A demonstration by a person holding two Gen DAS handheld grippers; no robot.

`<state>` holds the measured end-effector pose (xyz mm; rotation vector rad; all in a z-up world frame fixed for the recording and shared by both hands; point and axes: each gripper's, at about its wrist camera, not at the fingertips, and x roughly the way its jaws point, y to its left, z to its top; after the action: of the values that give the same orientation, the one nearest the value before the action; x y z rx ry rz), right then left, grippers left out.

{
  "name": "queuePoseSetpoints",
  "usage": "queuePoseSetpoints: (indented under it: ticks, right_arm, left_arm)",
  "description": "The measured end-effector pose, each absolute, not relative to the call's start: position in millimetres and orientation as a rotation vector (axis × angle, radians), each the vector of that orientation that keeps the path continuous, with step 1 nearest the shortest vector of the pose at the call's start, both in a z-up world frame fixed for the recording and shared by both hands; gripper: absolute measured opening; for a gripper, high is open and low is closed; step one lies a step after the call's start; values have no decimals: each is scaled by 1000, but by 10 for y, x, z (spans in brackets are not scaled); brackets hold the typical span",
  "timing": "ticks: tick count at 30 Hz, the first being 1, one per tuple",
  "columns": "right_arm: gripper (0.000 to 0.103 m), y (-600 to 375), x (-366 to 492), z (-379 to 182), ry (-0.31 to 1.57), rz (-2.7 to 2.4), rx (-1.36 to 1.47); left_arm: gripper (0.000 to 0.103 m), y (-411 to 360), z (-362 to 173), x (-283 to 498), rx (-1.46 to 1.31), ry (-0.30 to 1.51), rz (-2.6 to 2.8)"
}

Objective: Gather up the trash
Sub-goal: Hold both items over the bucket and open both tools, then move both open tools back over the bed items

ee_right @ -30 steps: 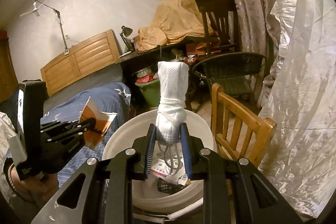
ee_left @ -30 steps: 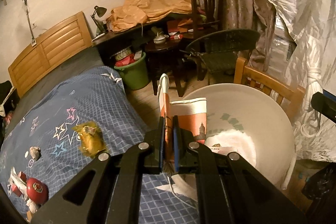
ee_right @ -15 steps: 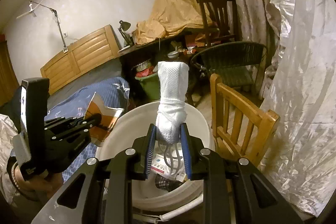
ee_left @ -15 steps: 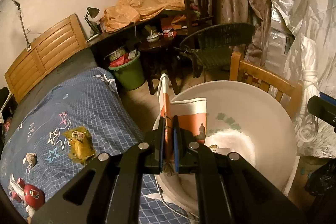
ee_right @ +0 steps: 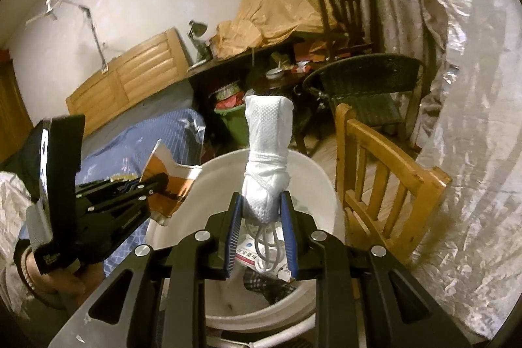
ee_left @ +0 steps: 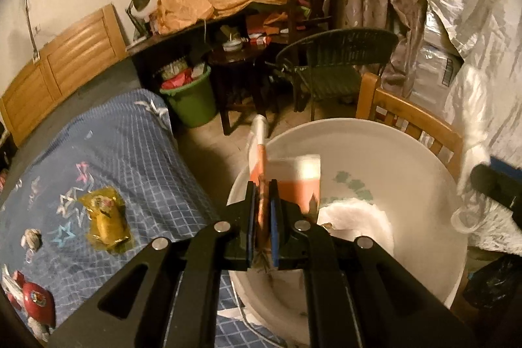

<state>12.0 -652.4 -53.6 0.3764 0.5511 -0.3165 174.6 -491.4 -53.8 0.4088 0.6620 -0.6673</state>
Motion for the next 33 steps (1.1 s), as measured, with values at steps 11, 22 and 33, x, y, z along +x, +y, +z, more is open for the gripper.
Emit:
queuePoseSetpoints:
  ticks: [11, 22, 33]
  right_arm:
    - [50, -6575, 67, -589, 508, -335, 405]
    - [50, -6075, -32, -458, 421, -319, 334]
    - [50, -4922, 179, -411, 363, -208, 210]
  left_arm:
    - [44, -4732, -485, 1816, 347, 660, -622]
    - [62, -3771, -435, 1767, 242, 580, -444]
    - [69, -2482, -341, 1646, 139, 532, -239]
